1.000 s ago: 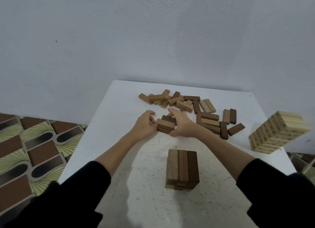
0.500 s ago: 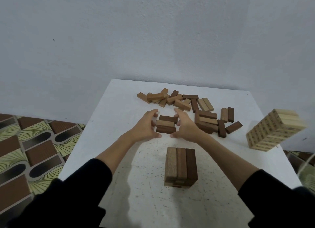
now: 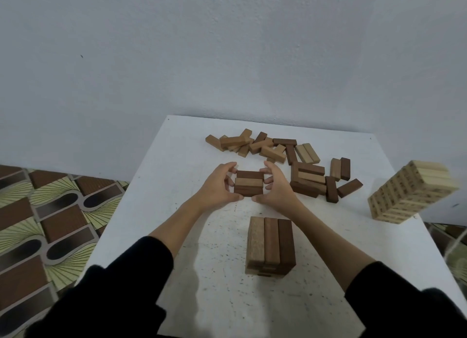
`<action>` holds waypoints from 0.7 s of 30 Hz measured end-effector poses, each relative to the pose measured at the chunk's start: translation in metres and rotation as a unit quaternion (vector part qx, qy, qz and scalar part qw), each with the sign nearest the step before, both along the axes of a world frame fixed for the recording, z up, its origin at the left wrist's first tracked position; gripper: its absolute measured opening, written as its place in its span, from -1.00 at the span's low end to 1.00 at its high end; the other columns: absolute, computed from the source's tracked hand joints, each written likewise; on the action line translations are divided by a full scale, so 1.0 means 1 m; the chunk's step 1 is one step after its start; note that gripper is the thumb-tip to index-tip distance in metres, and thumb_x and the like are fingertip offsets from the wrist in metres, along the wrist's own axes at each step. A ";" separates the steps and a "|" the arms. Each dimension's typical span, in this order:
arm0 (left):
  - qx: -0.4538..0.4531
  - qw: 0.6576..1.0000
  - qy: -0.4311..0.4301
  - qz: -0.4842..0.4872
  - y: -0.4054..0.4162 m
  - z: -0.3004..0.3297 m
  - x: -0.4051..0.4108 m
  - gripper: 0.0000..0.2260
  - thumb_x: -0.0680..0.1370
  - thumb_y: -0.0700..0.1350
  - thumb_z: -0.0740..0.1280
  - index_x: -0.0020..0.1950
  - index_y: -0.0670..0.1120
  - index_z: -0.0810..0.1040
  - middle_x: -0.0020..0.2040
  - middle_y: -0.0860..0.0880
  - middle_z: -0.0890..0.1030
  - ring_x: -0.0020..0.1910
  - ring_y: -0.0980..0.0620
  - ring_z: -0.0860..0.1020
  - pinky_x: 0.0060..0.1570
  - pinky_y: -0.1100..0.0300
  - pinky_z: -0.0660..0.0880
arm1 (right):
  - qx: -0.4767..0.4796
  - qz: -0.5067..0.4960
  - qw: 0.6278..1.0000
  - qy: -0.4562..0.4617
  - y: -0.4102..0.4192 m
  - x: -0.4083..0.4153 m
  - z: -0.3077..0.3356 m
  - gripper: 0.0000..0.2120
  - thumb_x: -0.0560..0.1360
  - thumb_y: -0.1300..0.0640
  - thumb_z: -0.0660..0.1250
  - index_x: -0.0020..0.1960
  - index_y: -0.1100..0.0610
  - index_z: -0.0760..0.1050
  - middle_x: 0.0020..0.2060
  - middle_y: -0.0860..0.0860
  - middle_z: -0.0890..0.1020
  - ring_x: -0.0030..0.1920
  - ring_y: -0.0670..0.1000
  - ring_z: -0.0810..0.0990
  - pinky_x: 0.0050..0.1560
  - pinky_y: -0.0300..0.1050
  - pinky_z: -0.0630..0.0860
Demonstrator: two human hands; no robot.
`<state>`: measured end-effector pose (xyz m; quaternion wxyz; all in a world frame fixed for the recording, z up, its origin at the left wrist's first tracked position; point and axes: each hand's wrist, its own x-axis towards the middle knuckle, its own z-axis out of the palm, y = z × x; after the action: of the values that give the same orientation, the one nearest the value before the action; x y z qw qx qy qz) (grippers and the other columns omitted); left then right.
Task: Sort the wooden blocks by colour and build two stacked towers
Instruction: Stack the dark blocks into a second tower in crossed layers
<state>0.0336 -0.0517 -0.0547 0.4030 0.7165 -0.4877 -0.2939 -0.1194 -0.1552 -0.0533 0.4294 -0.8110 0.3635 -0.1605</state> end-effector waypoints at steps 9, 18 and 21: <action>-0.012 1.000 0.005 0.022 0.003 -0.002 -0.005 -0.21 0.36 -0.21 0.54 0.49 -0.06 0.21 0.24 0.04 0.41 -0.11 0.11 0.46 -0.22 0.37 0.45 | -0.021 -0.006 1.000 -0.012 0.001 -0.002 -0.005 -0.14 0.29 0.23 0.55 0.46 0.16 0.18 0.27 0.06 0.43 0.04 -0.04 0.46 -0.12 -0.42 0.40; -0.005 0.999 -0.015 0.036 0.002 -0.003 -0.009 -0.21 0.37 -0.18 0.54 0.50 -0.04 0.21 0.25 0.06 0.42 -0.11 0.08 0.47 -0.24 0.39 0.45 | -0.023 -0.003 1.000 -0.011 0.000 -0.002 -0.005 -0.16 0.30 0.24 0.54 0.46 0.16 0.18 0.28 0.07 0.43 0.07 -0.01 0.47 -0.09 -0.40 0.41; -0.006 0.999 -0.016 0.035 0.002 -0.003 -0.008 -0.20 0.36 -0.18 0.54 0.50 -0.04 0.21 0.24 0.06 0.42 -0.13 0.09 0.46 -0.26 0.41 0.45 | -0.021 0.000 1.000 -0.008 -0.001 -0.002 -0.005 -0.16 0.30 0.24 0.54 0.46 0.15 0.17 0.29 0.07 0.42 0.08 -0.01 0.47 -0.08 -0.40 0.40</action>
<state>0.0255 -0.0497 -0.0574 0.4090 0.7356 -0.4705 -0.2652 -0.1214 -0.1564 -0.0586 0.4153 -0.8184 0.3567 -0.1748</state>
